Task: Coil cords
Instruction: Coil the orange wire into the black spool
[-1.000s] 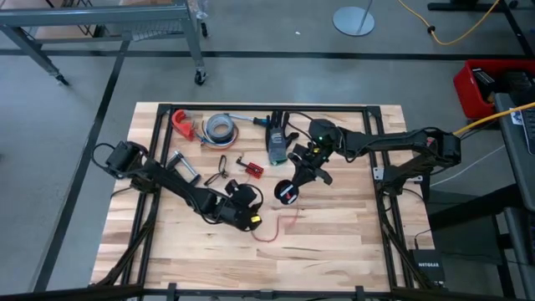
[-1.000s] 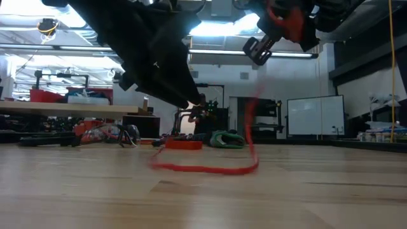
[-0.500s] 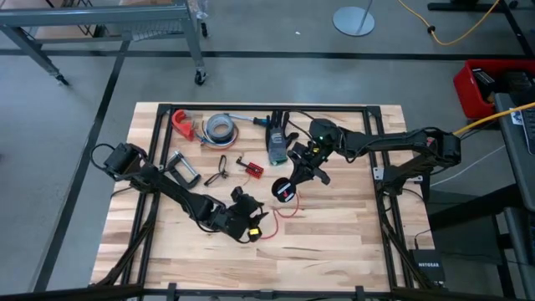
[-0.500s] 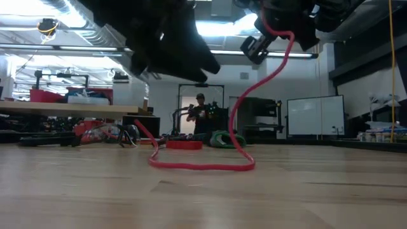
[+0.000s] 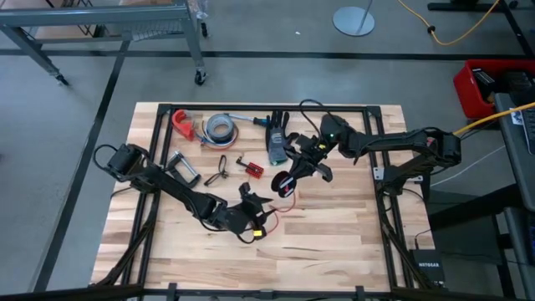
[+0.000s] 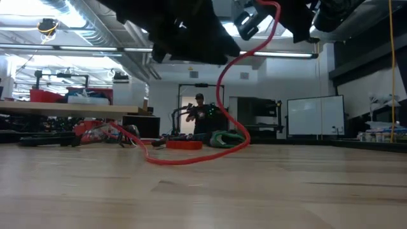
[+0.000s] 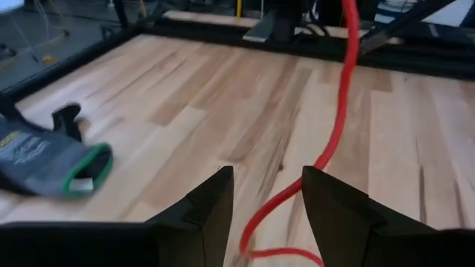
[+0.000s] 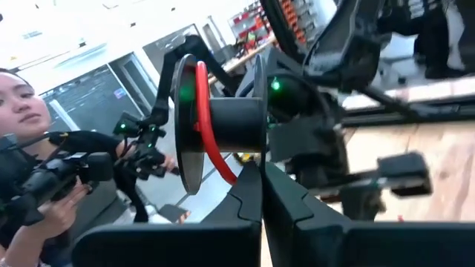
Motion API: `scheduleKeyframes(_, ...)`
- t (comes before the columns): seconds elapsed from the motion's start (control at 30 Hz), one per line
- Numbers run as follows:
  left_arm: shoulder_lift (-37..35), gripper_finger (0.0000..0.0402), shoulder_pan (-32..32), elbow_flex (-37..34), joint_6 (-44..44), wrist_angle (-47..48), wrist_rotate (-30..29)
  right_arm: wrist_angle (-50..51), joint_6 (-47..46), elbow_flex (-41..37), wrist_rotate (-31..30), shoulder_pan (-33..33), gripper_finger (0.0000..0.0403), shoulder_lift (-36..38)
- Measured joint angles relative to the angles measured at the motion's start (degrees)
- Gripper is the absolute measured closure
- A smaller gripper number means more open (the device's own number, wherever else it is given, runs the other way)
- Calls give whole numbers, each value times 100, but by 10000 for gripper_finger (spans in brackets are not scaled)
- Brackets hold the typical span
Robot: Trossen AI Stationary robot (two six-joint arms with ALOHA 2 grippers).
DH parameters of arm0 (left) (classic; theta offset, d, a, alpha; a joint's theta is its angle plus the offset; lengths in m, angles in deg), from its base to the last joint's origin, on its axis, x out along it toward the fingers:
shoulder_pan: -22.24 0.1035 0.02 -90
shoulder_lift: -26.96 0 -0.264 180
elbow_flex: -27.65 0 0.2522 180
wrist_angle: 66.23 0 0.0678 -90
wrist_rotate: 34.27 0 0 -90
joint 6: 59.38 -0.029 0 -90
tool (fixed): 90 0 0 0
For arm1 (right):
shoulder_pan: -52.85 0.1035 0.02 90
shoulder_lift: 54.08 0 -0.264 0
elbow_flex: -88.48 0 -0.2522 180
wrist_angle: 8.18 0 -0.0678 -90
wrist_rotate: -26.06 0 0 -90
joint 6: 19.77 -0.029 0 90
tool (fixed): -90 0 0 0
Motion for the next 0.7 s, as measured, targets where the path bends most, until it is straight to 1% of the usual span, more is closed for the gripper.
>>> scheduleKeyframes(0.3, 67, 249, 9, 0, -326, -487, 142, -227, -11, 2, -163, 0, 402, 0)
scheduleKeyframes(0.4, 67, 249, 22, 0, -466, -563, 179, -307, -12, 2, -187, 0, 402, 0)
scheduleKeyframes(0.57, 67, 249, 143, 0, -598, -598, 449, -549, -16, 2, -285, 0, 402, 0)
scheduleKeyframes(0.7, 67, 251, 238, 0, -603, -598, 463, -645, -79, 2, -290, 0, 402, 0)
